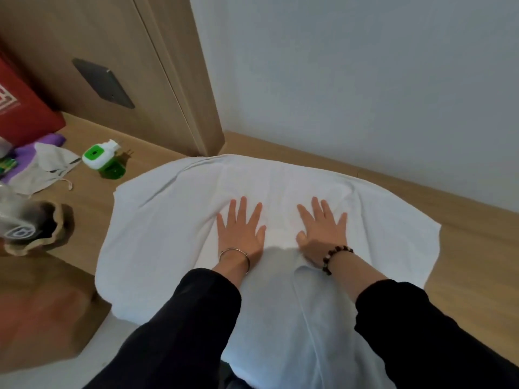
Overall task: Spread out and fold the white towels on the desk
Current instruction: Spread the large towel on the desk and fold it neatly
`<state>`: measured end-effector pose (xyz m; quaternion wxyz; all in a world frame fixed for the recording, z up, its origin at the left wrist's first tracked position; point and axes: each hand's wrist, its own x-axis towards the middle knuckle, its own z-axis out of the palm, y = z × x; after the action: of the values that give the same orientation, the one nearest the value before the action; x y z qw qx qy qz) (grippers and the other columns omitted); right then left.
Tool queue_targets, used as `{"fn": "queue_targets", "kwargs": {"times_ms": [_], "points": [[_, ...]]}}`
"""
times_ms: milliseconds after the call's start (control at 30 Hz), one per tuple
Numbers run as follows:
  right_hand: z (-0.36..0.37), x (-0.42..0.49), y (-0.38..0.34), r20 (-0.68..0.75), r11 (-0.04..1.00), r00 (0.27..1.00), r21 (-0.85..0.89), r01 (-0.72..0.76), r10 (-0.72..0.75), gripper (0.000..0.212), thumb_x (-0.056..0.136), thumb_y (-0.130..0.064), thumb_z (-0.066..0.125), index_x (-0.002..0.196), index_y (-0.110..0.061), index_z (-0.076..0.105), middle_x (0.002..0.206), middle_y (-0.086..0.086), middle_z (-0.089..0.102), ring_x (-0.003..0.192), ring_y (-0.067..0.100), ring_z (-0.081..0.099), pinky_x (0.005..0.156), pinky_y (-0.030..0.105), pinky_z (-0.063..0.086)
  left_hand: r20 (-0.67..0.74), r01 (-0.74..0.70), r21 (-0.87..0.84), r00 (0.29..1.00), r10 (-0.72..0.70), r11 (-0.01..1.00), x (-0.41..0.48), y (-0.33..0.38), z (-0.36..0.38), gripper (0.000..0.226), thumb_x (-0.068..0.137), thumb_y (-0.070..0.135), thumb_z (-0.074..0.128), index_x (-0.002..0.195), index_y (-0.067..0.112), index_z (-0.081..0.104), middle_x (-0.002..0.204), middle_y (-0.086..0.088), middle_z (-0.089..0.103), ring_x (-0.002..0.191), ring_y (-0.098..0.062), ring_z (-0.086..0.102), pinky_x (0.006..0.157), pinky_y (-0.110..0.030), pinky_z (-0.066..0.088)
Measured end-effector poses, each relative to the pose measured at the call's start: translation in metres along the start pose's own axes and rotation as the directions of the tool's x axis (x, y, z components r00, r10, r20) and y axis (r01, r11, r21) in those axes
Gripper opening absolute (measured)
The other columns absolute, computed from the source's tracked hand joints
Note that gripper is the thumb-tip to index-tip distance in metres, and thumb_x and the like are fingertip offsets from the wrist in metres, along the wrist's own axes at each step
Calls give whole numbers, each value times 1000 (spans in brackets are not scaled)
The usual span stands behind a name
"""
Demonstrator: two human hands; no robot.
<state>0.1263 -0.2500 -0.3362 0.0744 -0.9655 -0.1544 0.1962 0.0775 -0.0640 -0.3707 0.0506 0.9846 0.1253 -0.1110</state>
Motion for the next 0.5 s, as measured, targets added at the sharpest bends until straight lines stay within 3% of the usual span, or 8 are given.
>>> {"fn": "queue_targets", "kwargs": {"times_ms": [100, 167, 233, 300, 367, 500], "points": [[-13, -15, 15, -155, 988, 985, 141, -57, 79, 58, 91, -27, 43, 147, -22, 27, 159, 6, -3, 146, 23, -1, 117, 46, 2, -29, 3, -1, 1000, -3, 1000, -4, 10, -6, 51, 100, 38, 24, 148, 40, 9, 157, -3, 7, 143, -24, 3, 112, -47, 6], [-19, -31, 35, -329, 931, 890, 290, -223, 316, 49, 91, -23, 46, 139, -15, 40, 156, 10, 15, 142, 27, 16, 116, 42, 17, -70, 12, -61, 997, -16, 998, -9, 22, -11, 49, 100, 30, 31, 147, 35, 22, 151, -5, 23, 137, -25, 18, 106, -40, 19], [-17, -46, 60, -344, 857, 808, 386, -342, 478, 47, 95, -24, 42, 140, -14, 39, 153, 11, 25, 138, 30, 23, 113, 45, 24, -92, -44, -191, 995, 27, 981, -15, 40, -14, 46, 100, 30, 31, 146, 31, 28, 150, -5, 29, 135, -25, 23, 103, -37, 24], [-10, -57, 83, -213, 867, 859, 304, -395, 466, 50, 99, -31, 32, 147, -16, 28, 154, 12, 21, 141, 31, 18, 113, 50, 21, -88, -200, -302, 979, 182, 932, -22, 64, -13, 46, 101, 30, 30, 147, 28, 28, 154, -3, 24, 140, -22, 19, 109, -37, 19], [5, -66, 105, -93, 914, 917, 163, -371, 389, 54, 101, -41, 21, 151, -25, 11, 160, 5, 2, 146, 24, 2, 116, 52, 9, -35, -282, -376, 956, 290, 883, -29, 86, -9, 47, 102, 30, 25, 149, 30, 21, 157, 5, 15, 145, -16, 7, 114, -40, 5], [19, -67, 140, -145, 968, 959, -23, -250, 244, 55, 99, -46, 15, 151, -32, 4, 160, -2, -8, 146, 19, -7, 116, 50, 2, -57, -295, -318, 955, 292, 901, -34, 94, 3, 48, 101, 39, 17, 149, 33, 20, 157, 13, 13, 145, -10, -1, 114, -41, -5]]}}
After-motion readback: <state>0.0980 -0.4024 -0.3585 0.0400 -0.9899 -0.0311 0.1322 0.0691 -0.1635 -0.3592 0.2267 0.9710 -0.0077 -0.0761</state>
